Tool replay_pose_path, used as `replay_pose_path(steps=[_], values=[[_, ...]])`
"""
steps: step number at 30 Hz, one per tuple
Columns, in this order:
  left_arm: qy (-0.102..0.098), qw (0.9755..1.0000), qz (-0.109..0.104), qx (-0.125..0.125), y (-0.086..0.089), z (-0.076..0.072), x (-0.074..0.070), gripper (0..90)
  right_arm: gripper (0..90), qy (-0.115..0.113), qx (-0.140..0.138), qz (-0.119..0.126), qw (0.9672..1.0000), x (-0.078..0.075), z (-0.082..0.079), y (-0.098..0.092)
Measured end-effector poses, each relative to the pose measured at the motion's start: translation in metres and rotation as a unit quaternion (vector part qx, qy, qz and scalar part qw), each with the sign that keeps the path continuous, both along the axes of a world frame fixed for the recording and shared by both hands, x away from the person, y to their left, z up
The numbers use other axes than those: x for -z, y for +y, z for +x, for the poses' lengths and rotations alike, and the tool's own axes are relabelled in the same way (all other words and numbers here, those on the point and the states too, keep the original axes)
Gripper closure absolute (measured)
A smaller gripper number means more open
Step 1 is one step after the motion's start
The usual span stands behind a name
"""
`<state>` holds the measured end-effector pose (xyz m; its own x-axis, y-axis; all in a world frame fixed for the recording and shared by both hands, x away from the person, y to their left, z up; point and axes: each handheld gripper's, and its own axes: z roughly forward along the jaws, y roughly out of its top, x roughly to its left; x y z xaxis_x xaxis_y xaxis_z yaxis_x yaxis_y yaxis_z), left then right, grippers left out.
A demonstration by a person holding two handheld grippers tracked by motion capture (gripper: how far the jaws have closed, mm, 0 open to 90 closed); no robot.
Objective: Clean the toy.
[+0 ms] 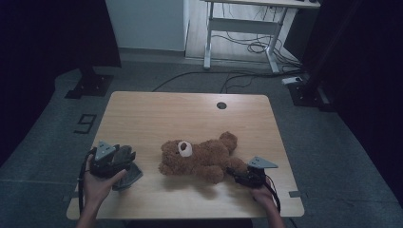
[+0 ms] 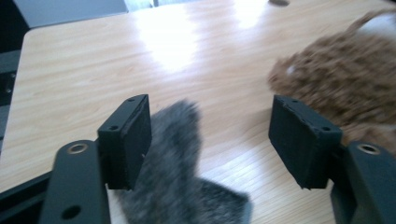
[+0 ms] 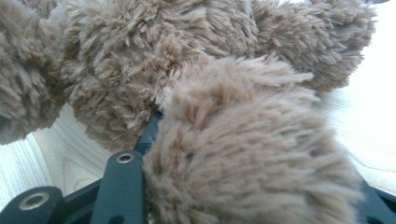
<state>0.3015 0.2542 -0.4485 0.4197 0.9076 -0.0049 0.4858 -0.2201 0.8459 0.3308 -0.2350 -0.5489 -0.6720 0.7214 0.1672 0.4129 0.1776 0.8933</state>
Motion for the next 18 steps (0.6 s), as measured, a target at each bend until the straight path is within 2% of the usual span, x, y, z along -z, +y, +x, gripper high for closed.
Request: replay_pose_path(steps=[3,6,8,9,10,14,15,16,17,18], values=[[0.011,0.9993,-0.002,0.037,-0.015,-0.001,0.0,27.2,50.5,-0.001,0.0,0.0,1.0,0.0,0.0,0.0],[0.025,0.9963,-0.011,0.082,-0.035,-0.001,0.006,26.6,50.4,0.0,0.0,0.0,1.0,0.0,0.0,0.0],[0.043,0.9918,-0.022,0.119,-0.051,0.002,0.013,26.3,50.3,0.0,0.0,0.0,1.0,0.0,0.0,0.0],[0.056,0.9887,-0.023,0.137,-0.06,0.003,0.018,25.2,50.2,0.0,0.0,0.0,1.0,0.0,0.001,0.0],[0.074,0.9843,-0.021,0.159,-0.071,0.006,0.024,24.1,50.2,0.0,0.0,0.0,1.0,0.0,0.001,0.0],[0.117,0.9747,-0.018,0.19,-0.097,0.016,0.046,23.2,50.2,-0.001,-0.001,-0.003,1.0,0.0,0.0,0.0],[0.119,0.975,-0.01,0.187,-0.101,0.017,0.049,26.7,50.3,-0.001,-0.002,-0.003,1.0,-0.001,0.0,0.0],[0.112,0.9779,0.004,0.176,-0.106,0.017,0.053,30.6,50.4,-0.001,-0.002,-0.003,1.0,-0.001,0.0,0.001],[0.109,0.9795,0.02,0.168,-0.11,0.018,0.055,35.2,51.0,-0.001,-0.005,-0.003,1.0,-0.001,0.0,0.002],[0.101,0.9813,0.025,0.162,-0.112,0.018,0.057,39.2,51.8,-0.002,-0.007,-0.005,1.0,-0.002,0.0,0.002]])
